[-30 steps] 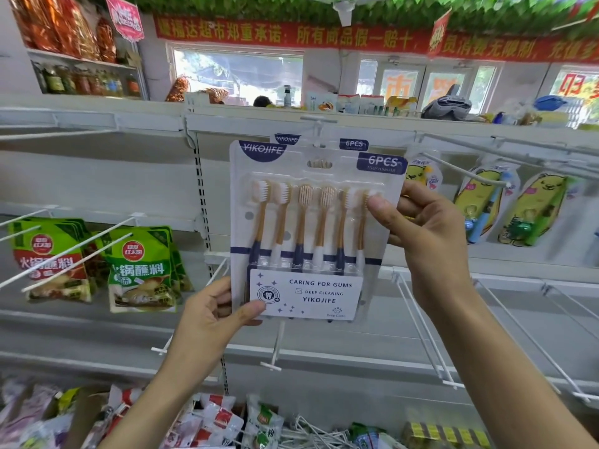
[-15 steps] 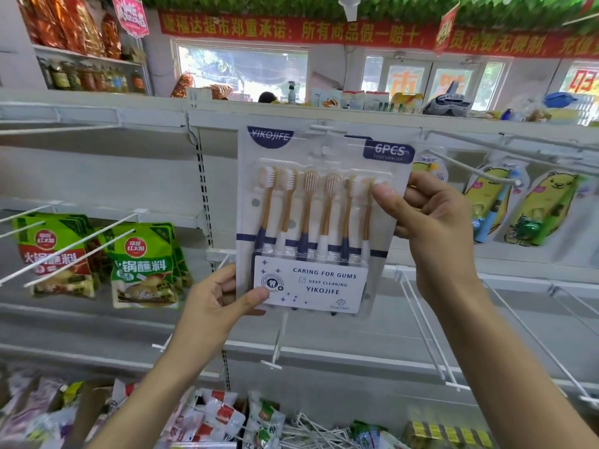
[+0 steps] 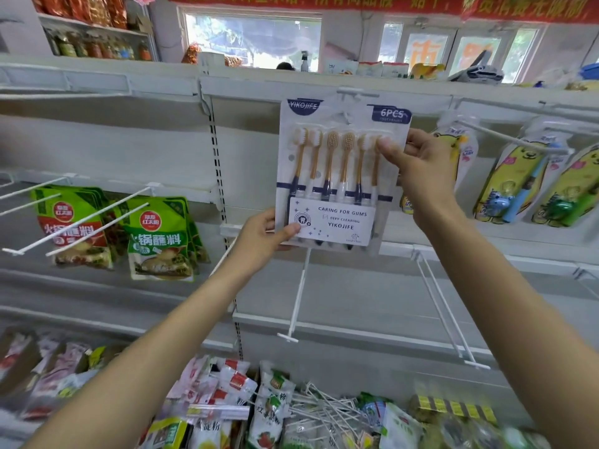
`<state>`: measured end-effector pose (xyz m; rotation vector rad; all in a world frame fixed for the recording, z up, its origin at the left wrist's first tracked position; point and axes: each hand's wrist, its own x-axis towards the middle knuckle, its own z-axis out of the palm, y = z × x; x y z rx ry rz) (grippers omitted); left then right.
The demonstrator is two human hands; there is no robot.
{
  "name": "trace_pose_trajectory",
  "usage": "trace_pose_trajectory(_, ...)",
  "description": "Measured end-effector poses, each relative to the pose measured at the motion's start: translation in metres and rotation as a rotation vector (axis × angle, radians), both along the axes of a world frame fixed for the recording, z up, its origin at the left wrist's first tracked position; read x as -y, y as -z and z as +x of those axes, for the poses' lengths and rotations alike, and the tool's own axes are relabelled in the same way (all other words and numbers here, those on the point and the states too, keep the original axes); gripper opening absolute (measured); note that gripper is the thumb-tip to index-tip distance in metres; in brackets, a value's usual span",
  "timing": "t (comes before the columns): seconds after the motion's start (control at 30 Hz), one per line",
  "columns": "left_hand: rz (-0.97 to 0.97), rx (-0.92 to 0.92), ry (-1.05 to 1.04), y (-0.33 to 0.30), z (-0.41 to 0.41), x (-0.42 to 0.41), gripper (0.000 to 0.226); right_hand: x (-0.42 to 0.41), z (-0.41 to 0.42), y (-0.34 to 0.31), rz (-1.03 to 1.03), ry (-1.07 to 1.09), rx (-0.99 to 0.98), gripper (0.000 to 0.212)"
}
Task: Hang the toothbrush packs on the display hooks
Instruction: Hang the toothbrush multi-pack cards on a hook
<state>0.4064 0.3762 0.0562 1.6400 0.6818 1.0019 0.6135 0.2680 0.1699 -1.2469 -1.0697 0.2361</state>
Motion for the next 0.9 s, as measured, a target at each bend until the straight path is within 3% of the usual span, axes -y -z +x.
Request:
trace_pose_trajectory(0.5,-0.026,-0.094,-0.036,-0.001,0.034,-0.045,0.025,-0.058,0.026,0.000,-0.123,0.184,0.060,0.025)
trace_pose_trajectory(0.63,-0.063,-0.157,-0.078,0.008,0.030,-0.043,0.033,-0.053,0.019,0.008,-0.198,0.337,0.202,0.037)
trace_pose_trajectory(0.77,0.066,-0.280,-0.313,0.022,0.016,-0.034,0.058,-0.031,0.018,0.028,-0.294,0.379,0.270,0.045)
trace_pose_trajectory(0.9,0.324,-0.306,-0.400,0.032,0.001,-0.012,0.049,0.009,0.013,0.055,-0.301,0.387,0.459,0.036)
